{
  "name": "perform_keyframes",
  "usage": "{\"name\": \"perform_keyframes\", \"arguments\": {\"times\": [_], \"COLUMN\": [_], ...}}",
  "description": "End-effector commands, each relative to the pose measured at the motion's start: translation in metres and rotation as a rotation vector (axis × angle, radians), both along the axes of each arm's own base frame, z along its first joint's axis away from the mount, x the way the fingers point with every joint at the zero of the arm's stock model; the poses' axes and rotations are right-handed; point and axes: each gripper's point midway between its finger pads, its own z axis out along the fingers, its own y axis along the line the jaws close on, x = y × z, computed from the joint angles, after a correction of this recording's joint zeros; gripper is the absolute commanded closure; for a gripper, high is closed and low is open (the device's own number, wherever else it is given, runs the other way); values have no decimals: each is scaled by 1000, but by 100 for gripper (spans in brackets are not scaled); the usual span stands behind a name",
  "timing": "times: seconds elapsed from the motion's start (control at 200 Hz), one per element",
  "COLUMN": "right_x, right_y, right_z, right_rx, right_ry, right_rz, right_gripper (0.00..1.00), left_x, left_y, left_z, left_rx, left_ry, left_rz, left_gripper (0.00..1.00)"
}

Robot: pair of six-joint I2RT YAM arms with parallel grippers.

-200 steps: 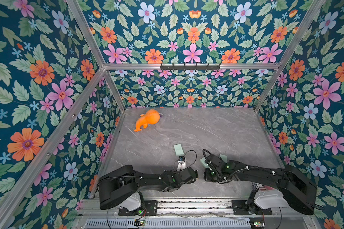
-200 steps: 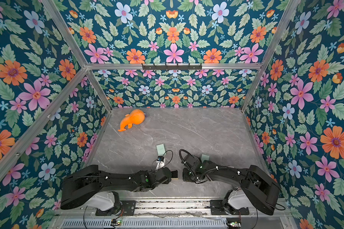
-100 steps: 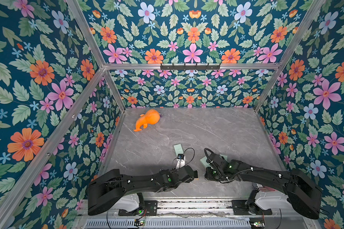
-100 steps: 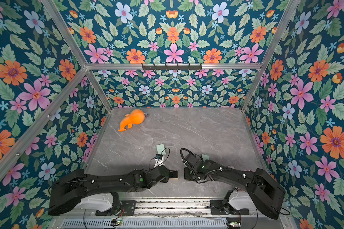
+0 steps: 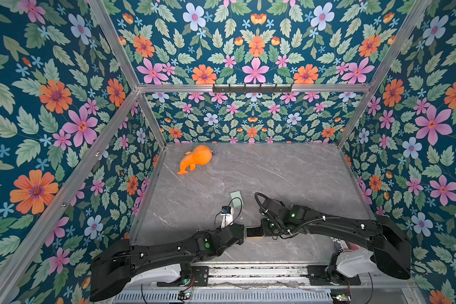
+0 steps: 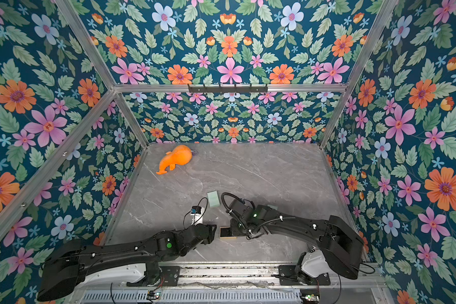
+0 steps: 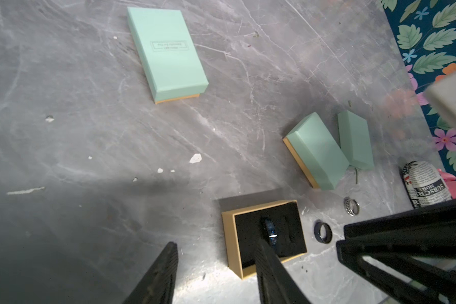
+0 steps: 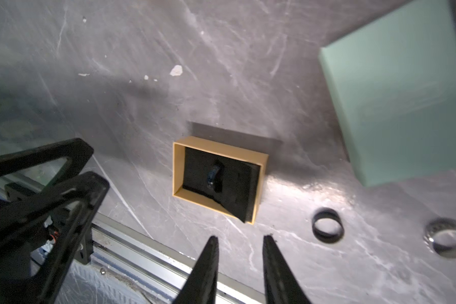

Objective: Take the rings out of the lift-off lid box
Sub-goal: Place the ring at the center of the board, then take out the ring from the jewelry box.

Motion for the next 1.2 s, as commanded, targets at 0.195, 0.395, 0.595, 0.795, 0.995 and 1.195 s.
{"name": "perform_keyframes", "arguments": {"times": [0.195,0.395,0.595,0.795,0.995,1.195], "right_x": [6,9,9,12,14,12], "right_y": [7,12,8,8,7,10], "right_z": [-23,-37,-56,-46,-22,-14], "right_rx": [-68,-85,-113,-114,-89,-76], "right_ry": [28,45,82,67,29,24], "right_rz": [6,13,6,11,10,22], "right_gripper": [71,72,74,74,73,72], "left_x": [-3,-5,-6,-8,-8,-8], "left_y": [11,11,8,4,1,-3], "left_z": [-5,-11,-15,-20,-20,-20], "left_rx": [-21,-24,-30,-36,-39,-45], "left_ry": [11,23,34,46,46,46], "left_rz": [27,25,17,10,7,-2], "left_gripper": [49,49,49,49,48,48]}}
